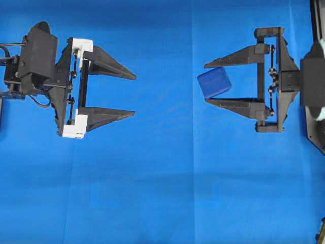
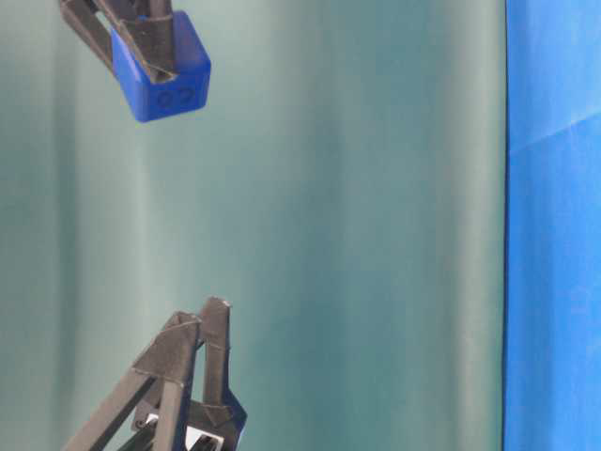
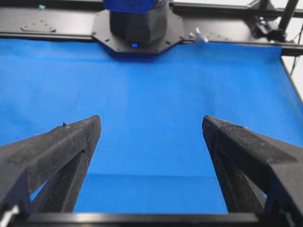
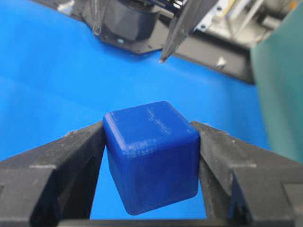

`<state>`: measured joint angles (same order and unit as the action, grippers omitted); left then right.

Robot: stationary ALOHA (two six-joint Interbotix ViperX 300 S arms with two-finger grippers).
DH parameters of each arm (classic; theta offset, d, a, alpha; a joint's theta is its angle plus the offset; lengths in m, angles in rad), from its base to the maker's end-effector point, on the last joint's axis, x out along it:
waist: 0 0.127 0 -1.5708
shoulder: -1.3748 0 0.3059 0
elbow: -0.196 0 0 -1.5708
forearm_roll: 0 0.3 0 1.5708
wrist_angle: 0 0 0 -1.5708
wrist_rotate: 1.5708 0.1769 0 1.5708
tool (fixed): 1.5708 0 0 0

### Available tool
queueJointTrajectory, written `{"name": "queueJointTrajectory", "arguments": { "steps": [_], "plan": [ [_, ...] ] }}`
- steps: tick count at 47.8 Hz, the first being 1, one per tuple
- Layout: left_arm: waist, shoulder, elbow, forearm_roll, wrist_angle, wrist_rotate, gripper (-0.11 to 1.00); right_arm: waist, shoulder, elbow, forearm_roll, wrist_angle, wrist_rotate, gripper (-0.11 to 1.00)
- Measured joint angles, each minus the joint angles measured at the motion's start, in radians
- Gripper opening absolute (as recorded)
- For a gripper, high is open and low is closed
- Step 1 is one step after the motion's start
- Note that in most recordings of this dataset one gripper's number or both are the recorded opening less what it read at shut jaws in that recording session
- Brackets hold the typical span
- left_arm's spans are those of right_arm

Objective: Handover the blue block to the right arm after grasping it with the left arm, then place it in the designated position.
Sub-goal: 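Carry the cube right and rotate the right gripper downward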

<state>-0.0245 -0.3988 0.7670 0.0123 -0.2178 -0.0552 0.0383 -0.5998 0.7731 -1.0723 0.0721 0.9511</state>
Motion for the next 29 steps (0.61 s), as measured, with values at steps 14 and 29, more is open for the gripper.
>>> {"name": "queueJointTrajectory", "arguments": {
  "steps": [14,29],
  "plan": [
    [0.000,-0.002,0.000,-0.002,0.000,0.002,0.92,0.020,-0.008,0.002,0.002,0.123,0.124,0.43],
    [-0.002,0.000,-0.002,0.000,0.000,0.002,0.92,0.032,-0.008,0.002,0.003,0.158,0.124,0.43]
  ]
}}
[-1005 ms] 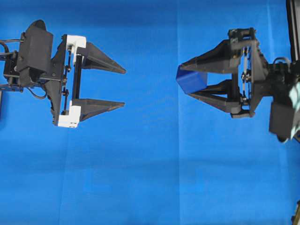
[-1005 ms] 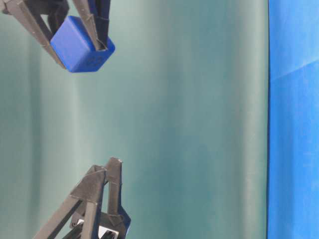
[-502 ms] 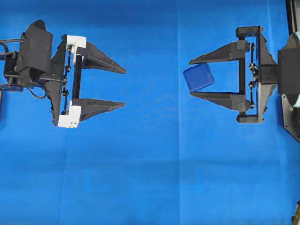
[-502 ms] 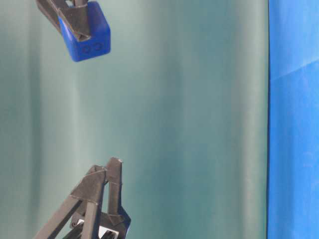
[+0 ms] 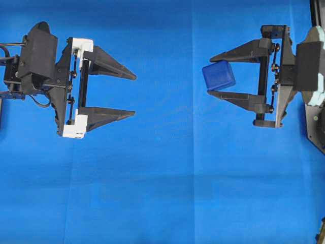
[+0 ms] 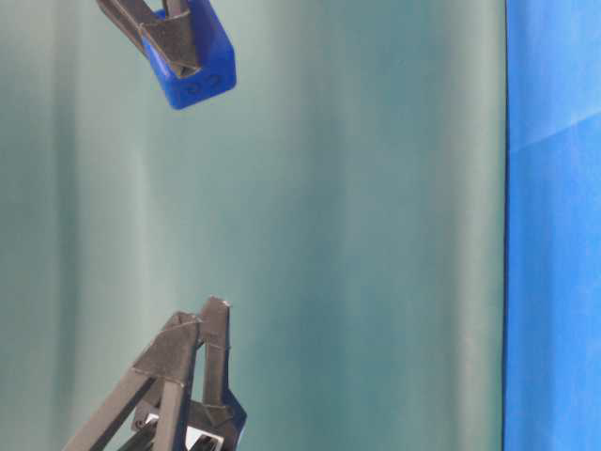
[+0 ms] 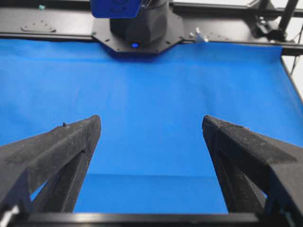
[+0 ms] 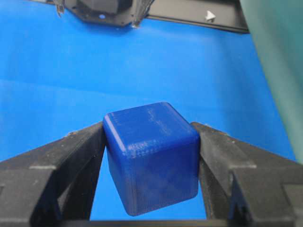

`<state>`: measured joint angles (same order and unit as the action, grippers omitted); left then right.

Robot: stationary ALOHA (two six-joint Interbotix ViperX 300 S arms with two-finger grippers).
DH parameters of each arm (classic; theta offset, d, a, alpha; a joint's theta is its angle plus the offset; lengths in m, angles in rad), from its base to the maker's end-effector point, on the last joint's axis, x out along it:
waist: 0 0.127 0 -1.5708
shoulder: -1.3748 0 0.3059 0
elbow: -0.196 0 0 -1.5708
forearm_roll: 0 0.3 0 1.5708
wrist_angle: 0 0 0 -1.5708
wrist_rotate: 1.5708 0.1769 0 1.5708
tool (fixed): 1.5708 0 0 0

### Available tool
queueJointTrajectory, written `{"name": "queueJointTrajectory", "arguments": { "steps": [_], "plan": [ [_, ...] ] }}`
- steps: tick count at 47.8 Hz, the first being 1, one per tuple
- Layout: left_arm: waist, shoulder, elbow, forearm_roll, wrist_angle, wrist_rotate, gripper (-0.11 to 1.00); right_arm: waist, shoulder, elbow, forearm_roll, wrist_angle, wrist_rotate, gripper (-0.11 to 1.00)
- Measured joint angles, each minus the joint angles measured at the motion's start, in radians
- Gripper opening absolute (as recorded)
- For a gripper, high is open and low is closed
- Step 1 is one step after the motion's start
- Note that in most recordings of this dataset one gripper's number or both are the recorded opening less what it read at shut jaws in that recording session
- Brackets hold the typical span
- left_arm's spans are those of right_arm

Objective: Handover the blue block to the right arm after grasping it with the left arm, then place it in the designated position.
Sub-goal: 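Carry the cube right and rotate the right gripper downward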

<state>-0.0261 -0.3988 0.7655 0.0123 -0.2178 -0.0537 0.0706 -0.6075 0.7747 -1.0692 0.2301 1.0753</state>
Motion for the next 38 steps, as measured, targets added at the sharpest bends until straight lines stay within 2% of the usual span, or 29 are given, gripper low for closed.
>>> {"name": "queueJointTrajectory", "arguments": {
  "steps": [38],
  "plan": [
    [0.000,-0.002,0.000,0.000,0.000,-0.003,0.92,0.011,0.000,0.000,0.015,0.006,0.002,0.43]
  ]
}}
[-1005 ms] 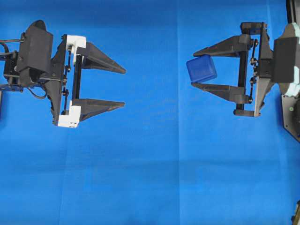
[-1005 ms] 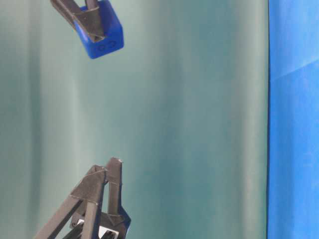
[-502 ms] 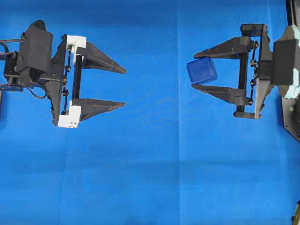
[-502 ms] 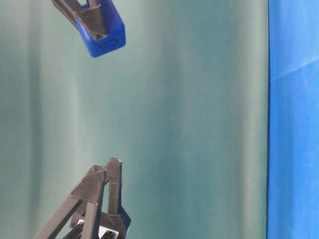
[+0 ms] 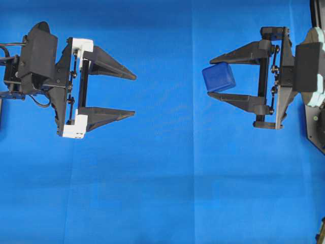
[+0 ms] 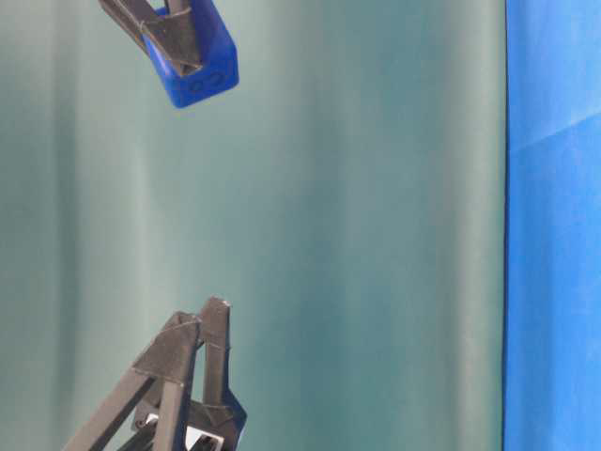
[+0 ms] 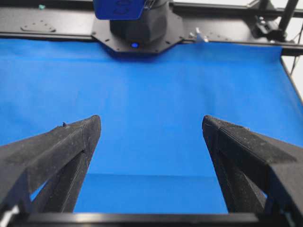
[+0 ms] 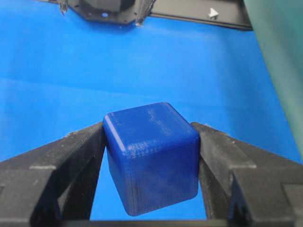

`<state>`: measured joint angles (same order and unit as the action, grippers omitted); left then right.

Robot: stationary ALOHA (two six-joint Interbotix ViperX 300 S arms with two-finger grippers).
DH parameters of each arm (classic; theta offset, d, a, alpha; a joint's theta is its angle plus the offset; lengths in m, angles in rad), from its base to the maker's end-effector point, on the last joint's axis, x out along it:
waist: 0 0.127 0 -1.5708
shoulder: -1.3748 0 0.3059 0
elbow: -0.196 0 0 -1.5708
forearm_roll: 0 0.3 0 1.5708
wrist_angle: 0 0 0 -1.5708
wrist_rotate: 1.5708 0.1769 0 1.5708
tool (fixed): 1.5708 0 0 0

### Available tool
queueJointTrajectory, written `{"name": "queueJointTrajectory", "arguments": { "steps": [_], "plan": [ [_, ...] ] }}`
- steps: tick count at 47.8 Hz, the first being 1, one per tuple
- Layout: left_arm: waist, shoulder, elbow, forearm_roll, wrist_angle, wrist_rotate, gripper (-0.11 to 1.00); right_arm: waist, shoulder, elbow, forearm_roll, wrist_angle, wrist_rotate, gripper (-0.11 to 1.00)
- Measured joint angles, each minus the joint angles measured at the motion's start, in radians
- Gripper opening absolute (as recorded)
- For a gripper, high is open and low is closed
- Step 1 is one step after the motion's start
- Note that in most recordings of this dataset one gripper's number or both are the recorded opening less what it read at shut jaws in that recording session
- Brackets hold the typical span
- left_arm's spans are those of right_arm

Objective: Handover the blue block to the right arm after grasping it with the left arm, then place it in the designated position.
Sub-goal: 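Carry the cube right and rotate the right gripper downward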

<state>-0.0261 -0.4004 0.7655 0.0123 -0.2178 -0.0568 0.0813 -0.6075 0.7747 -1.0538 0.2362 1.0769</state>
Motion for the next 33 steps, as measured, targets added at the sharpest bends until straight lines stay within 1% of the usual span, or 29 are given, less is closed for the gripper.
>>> {"name": "queueJointTrajectory", "arguments": {
  "steps": [26,33],
  "plan": [
    [0.000,0.000,0.002,-0.002,0.000,-0.002,0.92,0.000,0.002,0.000,0.002,0.000,0.002,0.43],
    [0.000,0.002,0.000,-0.002,0.000,-0.002,0.92,0.002,0.003,0.000,0.015,0.000,0.000,0.43]
  ]
}}
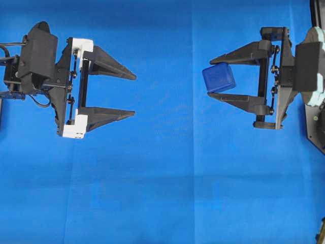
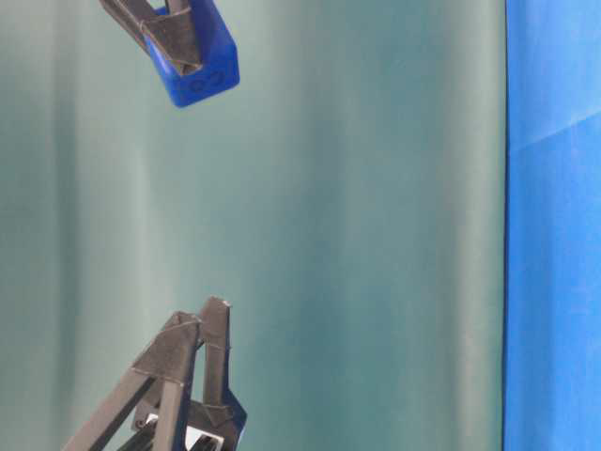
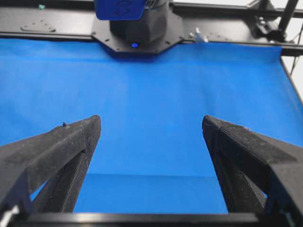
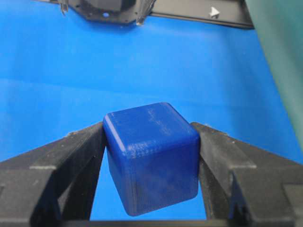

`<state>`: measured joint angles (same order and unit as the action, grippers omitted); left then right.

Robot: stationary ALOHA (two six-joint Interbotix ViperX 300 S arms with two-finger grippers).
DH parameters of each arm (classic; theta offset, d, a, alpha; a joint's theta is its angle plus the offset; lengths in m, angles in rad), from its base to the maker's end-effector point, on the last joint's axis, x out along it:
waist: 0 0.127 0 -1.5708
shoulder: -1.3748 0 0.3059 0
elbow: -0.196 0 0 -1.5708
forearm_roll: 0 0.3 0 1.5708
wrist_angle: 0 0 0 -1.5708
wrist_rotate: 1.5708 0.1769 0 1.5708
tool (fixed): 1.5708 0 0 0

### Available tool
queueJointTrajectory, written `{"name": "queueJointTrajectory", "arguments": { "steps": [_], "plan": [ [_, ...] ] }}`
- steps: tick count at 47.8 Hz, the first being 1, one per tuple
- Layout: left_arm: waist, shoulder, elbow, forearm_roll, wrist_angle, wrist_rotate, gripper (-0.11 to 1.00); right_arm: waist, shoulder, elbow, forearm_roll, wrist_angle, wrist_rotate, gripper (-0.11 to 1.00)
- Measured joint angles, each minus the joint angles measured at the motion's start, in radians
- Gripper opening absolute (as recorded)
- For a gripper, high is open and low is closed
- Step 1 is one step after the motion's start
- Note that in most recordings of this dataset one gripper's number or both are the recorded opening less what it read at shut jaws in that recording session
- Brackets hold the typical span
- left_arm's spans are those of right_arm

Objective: Handover the blue block to the right arm after grasping it with the left arm, then place it in the designated position.
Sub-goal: 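Carry the cube right and rotate the right gripper downward, then move the right gripper left and lower the cube toward the table center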

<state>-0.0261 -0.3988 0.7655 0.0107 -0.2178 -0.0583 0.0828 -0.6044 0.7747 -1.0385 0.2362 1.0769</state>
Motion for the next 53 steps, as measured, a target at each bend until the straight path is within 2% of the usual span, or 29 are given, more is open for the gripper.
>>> {"name": "queueJointTrajectory", "arguments": {
  "steps": [26,53],
  "plan": [
    [0.002,0.000,-0.006,0.002,0.000,0.000,0.92,0.038,0.020,0.061,0.127,0.124,-0.005,0.43],
    [0.002,0.008,-0.018,0.002,0.000,0.000,0.92,0.041,0.020,0.084,0.132,0.152,-0.006,0.43]
  ]
}}
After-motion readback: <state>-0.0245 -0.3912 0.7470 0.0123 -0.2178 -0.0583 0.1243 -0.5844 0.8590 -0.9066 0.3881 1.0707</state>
